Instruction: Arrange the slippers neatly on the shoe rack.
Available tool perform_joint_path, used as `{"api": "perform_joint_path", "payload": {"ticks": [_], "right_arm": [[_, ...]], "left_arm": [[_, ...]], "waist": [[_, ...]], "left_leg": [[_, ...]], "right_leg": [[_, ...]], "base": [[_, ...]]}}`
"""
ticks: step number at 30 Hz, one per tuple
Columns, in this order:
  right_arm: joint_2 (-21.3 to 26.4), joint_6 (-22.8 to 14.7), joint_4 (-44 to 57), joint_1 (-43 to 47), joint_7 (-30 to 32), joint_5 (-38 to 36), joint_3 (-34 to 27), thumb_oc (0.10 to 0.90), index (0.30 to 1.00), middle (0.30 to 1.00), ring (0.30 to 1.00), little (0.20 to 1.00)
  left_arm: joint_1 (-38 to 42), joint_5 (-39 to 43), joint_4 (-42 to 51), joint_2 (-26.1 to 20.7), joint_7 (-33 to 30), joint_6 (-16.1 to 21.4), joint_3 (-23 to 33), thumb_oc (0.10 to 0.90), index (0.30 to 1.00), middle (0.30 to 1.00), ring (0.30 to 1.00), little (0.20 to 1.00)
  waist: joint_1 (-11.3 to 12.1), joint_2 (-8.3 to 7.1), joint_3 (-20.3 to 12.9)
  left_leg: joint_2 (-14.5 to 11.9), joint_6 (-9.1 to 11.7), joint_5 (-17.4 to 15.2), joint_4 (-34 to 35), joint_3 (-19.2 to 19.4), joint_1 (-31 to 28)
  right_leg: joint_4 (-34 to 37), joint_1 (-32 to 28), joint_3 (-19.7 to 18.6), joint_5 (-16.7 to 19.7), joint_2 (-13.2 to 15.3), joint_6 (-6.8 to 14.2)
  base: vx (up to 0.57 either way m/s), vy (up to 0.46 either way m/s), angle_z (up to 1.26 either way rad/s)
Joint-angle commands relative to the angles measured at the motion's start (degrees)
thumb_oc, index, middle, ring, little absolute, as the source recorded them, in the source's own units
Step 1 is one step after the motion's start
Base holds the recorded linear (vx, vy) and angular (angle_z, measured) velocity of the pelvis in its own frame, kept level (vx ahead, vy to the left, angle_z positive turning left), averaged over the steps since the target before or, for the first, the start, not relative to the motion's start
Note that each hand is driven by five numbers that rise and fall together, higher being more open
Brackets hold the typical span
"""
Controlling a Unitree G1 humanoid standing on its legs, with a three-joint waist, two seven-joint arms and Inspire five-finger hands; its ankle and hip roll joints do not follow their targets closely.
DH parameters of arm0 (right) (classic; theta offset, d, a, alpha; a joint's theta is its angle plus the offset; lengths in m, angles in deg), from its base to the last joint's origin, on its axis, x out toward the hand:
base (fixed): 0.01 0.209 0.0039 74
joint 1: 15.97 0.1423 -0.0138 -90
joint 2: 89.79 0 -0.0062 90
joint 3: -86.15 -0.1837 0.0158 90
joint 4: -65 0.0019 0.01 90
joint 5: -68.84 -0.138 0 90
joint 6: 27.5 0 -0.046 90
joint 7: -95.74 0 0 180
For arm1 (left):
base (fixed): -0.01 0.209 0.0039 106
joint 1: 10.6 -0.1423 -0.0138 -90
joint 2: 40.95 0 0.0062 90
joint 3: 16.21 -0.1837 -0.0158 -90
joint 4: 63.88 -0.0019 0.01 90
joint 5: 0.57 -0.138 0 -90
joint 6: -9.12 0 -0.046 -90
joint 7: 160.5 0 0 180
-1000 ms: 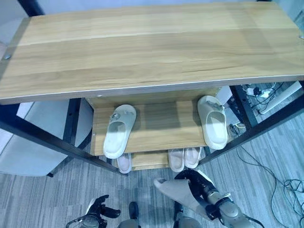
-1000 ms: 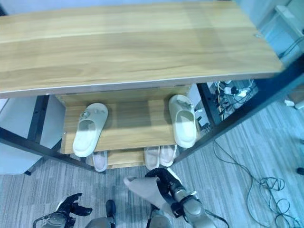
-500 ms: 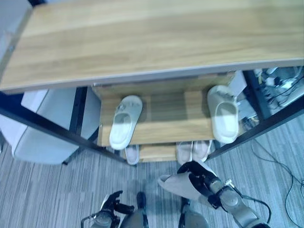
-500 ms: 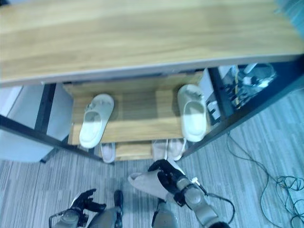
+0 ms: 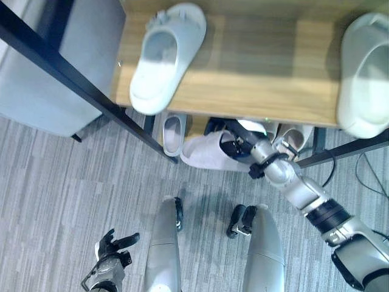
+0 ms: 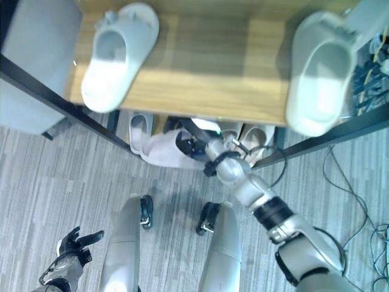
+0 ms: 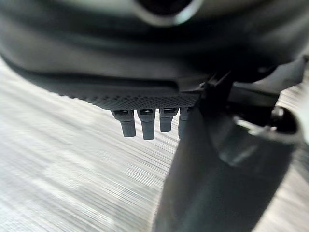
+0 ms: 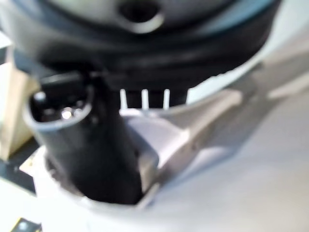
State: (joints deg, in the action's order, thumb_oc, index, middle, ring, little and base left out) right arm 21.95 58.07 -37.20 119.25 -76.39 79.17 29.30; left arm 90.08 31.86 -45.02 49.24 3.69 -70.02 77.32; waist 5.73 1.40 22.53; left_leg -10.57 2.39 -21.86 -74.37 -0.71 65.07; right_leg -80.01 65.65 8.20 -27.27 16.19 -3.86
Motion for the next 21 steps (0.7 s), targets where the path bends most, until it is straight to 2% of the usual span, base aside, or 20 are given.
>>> {"api": "perform_joint_path", "payload": {"ticks": [1,2,3,5,8,12,17,21], "right_arm": [[2.8,-6.1,7.8,10.8,4.1,-4.0,0.2,0.4,0.3,0.3,0.3,0.3],[2.8,-6.1,7.7,11.0,4.1,-4.1,0.3,0.4,0.3,0.3,0.3,0.3],[4.8,-6.9,9.0,14.5,4.2,-5.5,1.0,0.4,0.3,0.3,0.3,0.3],[7.5,-7.2,9.4,20.2,4.7,-5.8,3.3,0.4,0.3,0.3,0.3,0.3],[9.6,-7.8,10.5,25.9,4.4,-7.5,6.7,0.4,0.3,0.3,0.3,0.3],[10.0,-9.2,7.2,32.4,3.5,-17.2,10.4,0.4,0.3,0.3,0.3,0.3],[7.5,-11.7,0.1,36.6,3.6,-30.7,12.6,0.4,0.3,0.3,0.3,0.3],[6.5,-13.4,-3.2,39.1,4.3,-34.9,13.1,0.4,0.3,0.3,0.3,0.3]], "left_arm": [[-1.9,6.1,0.1,-3.2,-2.9,3.1,0.6,0.8,0.9,0.9,0.9,0.9],[-1.8,6.1,0.1,-3.2,-2.8,3.1,0.6,0.8,0.9,0.9,0.9,0.9],[-1.7,9.0,0.5,-3.3,-3.5,3.9,0.7,0.8,0.9,0.9,0.9,0.9],[-1.5,10.7,0.8,-3.8,-3.7,4.2,0.6,0.8,0.9,0.9,0.9,0.9],[-1.4,12.0,0.6,-4.7,-4.2,4.5,0.3,0.8,0.9,0.9,0.9,0.9],[-1.1,14.9,0.9,-5.5,-3.9,5.0,-1.6,0.8,0.9,0.9,0.9,0.9],[0.1,20.4,0.4,-6.9,-5.2,7.1,-1.4,0.8,0.9,0.9,0.9,0.9],[-0.6,24.3,0.0,-8.0,-6.1,8.9,1.1,0.8,0.9,0.9,0.9,0.9]], "waist": [[0.2,-0.44,-4.6],[0.2,-0.39,-4.8],[0.1,-0.48,-5.4],[0.1,-0.52,-5.2],[0.1,-0.68,-4.3],[0.1,-0.58,-2.4],[0.2,0.24,2.0],[0.5,0.37,4.1]], "left_leg": [[0.5,-1.1,-7.9,-9.8,-1.3,5.8],[0.5,-1.0,-8.1,-10.3,-1.4,6.4],[0.7,-1.2,-10.0,-15.8,-2.3,10.3],[0.6,-1.2,-12.2,-22.4,-3.1,14.5],[0.7,-1.3,-14.1,-29.3,-4.7,18.3],[1.7,-1.4,-16.6,-38.7,-7.7,23.1],[2.8,-1.3,-19.1,-47.6,-10.4,24.9],[3.0,-1.1,-20.2,-50.4,-11.0,24.9]], "right_leg": [[-4.3,5.3,-9.0,-6.3,-0.8,3.5],[-4.8,5.9,-9.0,-6.5,-0.8,3.5],[-10.2,10.0,-9.8,-8.0,-0.8,2.9],[-16.7,14.5,-11.1,-10.1,-0.7,2.5],[-24.2,18.1,-12.8,-11.9,-1.0,2.3],[-34.9,23.2,-16.9,-14.2,-1.8,2.0],[-44.3,24.3,-20.6,-17.1,-2.0,1.1],[-48.0,24.3,-22.7,-18.0,-2.1,1.1]], "base": [[0.04,-0.015,0.08],[0.07,-0.034,0.09],[0.08,-0.025,0.04],[0.08,-0.025,0.0],[0.06,-0.027,-0.09],[0.09,-0.023,0.07],[0.07,-0.004,0.11],[0.03,-0.001,0.08]]}}
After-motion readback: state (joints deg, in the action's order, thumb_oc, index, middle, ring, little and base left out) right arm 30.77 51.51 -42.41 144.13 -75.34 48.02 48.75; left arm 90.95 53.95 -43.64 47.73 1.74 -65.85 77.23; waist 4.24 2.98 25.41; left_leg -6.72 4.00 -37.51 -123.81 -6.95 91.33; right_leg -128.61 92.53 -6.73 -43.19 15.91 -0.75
